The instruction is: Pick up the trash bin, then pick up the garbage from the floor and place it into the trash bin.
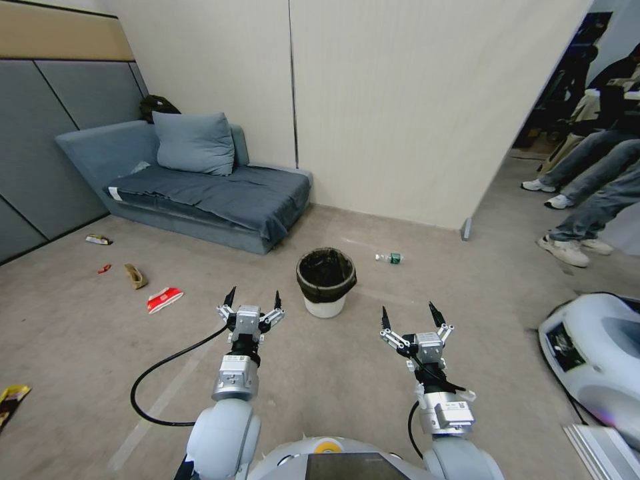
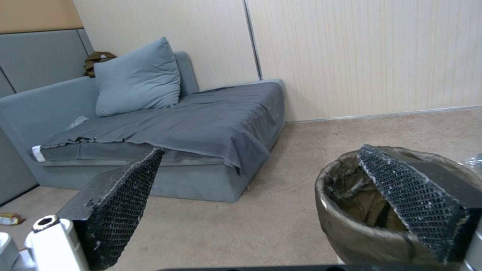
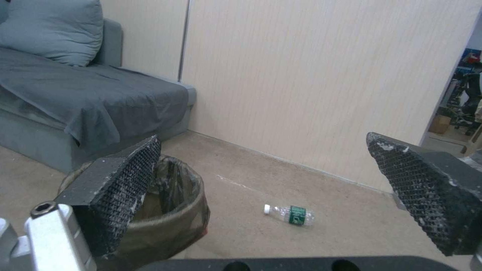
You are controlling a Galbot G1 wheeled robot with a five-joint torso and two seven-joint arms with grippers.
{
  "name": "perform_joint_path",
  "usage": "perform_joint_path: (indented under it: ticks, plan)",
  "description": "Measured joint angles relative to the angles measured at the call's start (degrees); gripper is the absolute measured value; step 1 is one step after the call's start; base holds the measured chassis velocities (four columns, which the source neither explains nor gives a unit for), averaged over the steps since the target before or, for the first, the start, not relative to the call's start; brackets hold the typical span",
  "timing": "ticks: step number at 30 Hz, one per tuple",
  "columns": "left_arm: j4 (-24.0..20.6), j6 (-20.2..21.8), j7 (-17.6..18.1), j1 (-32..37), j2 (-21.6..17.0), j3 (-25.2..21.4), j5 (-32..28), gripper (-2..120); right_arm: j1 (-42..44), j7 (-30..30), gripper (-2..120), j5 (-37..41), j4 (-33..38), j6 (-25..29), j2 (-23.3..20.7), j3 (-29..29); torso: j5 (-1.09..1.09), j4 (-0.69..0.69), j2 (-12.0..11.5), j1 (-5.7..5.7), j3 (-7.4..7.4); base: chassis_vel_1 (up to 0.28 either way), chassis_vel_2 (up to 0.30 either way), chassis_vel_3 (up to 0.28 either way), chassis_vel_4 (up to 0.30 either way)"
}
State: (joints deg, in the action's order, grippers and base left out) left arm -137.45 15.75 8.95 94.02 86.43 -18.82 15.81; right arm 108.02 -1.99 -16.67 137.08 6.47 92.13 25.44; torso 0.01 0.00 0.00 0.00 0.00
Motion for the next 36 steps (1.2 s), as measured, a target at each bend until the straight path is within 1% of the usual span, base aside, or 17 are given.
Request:
perform_joint_path:
  ticks: [2, 5, 6, 9, 17, 23, 36]
  plan:
    - [0.0, 0.0, 0.0, 0.0, -0.1, 0.0, 0.0, 100, 0.0, 0.0, 100, 0.0, -0.1, 0.0, 0.0, 0.0, -0.02, 0.0, 0.0, 0.0, 0.0, -0.184, 0.175, 0.182, -0.168]
    - [0.0, 0.0, 0.1, 0.0, -0.2, 0.1, 0.0, 100, 0.0, 0.0, 100, 0.0, -0.1, 0.0, 0.0, 0.0, 0.01, 0.0, 0.0, 0.0, 0.0, -0.158, 0.166, 0.173, -0.165]
    - [0.0, 0.0, 0.1, 0.0, -0.4, 0.1, -0.1, 100, 0.0, 0.0, 100, 0.0, -0.1, 0.0, 0.0, 0.0, -0.02, 0.0, 0.0, 0.01, 0.0, -0.168, 0.167, 0.17, -0.176]
    - [0.0, 0.0, 0.2, -0.1, -0.5, 0.2, -0.1, 100, 0.0, 0.0, 100, 0.0, -0.1, 0.1, 0.0, 0.0, 0.0, -0.01, 0.0, 0.0, 0.0, -0.15, 0.142, 0.153, -0.148]
    - [-0.2, 0.0, 0.2, 0.0, -0.7, 0.4, -0.2, 100, 0.1, 0.0, 100, 0.1, -0.1, 0.4, 0.0, 0.0, -0.01, 0.0, 0.0, 0.0, 0.0, 0.0, 0.0, 0.0, 0.0]
    - [-0.2, 0.0, 0.2, 0.0, -0.8, 0.5, -0.3, 100, 0.6, 0.0, 100, 0.4, 0.3, 1.7, 0.0, -0.1, -0.01, 0.0, 0.0, 0.0, 0.0, 0.0, 0.0, 0.0, 0.0]
    - [-0.2, 0.0, 0.3, 0.0, -0.8, 0.5, -0.3, 100, 0.6, 0.0, 100, 0.4, 0.4, 1.7, 0.0, -0.2, -0.01, 0.0, 0.0, 0.0, 0.0, 0.0, 0.0, 0.0, 0.0]
